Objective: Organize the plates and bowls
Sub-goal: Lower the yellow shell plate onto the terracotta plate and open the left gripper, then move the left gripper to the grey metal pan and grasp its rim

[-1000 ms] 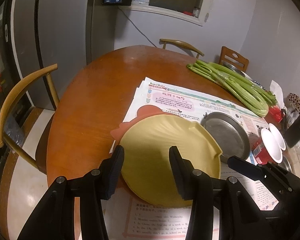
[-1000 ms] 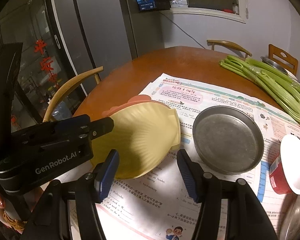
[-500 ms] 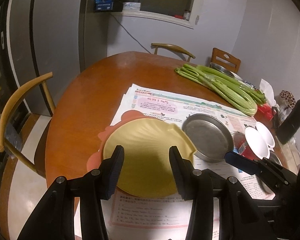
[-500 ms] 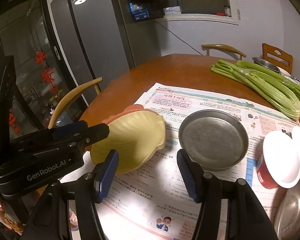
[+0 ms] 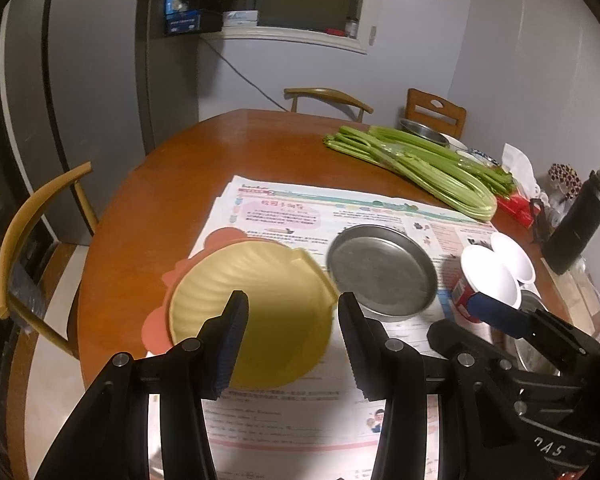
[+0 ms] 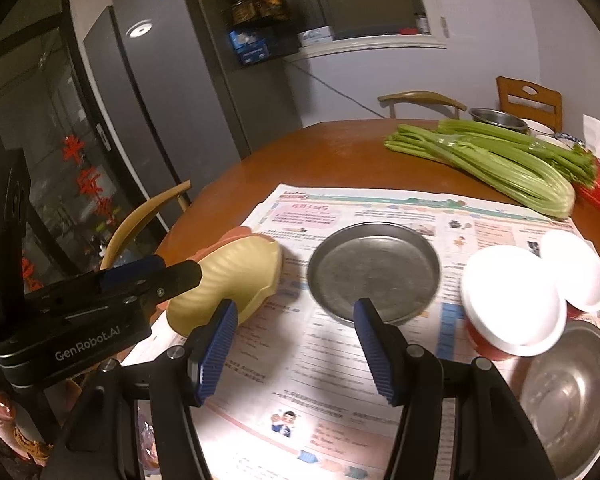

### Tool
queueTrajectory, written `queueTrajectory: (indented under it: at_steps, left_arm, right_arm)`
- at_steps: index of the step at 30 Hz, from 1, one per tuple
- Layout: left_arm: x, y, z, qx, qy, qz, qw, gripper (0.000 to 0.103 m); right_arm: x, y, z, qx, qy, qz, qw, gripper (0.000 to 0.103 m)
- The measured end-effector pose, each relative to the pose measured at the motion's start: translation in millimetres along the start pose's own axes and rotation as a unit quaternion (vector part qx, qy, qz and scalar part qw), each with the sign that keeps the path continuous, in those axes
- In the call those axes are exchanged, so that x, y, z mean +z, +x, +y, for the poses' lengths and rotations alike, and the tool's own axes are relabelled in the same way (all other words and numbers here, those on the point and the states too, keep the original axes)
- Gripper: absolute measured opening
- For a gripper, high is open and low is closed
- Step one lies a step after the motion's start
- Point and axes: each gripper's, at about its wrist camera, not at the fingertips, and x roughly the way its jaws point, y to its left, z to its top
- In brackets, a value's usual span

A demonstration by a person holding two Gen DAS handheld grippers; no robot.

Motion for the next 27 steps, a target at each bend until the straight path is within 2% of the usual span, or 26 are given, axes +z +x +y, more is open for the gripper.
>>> queueTrajectory:
  at_steps: [16, 27]
  left_arm:
    - [15, 8, -44, -0.008, 0.041, 0.011, 0.9991, 0.048]
    - [40, 68, -62, -0.022, 0.065, 0.070, 0.9952, 0.048]
  right_arm:
    - [-10, -32, -58, -0.021, 0.066, -0.020, 0.997, 0.060]
    - [-21, -8, -76, -0.029, 0.095, 0.014, 0.995, 0.060]
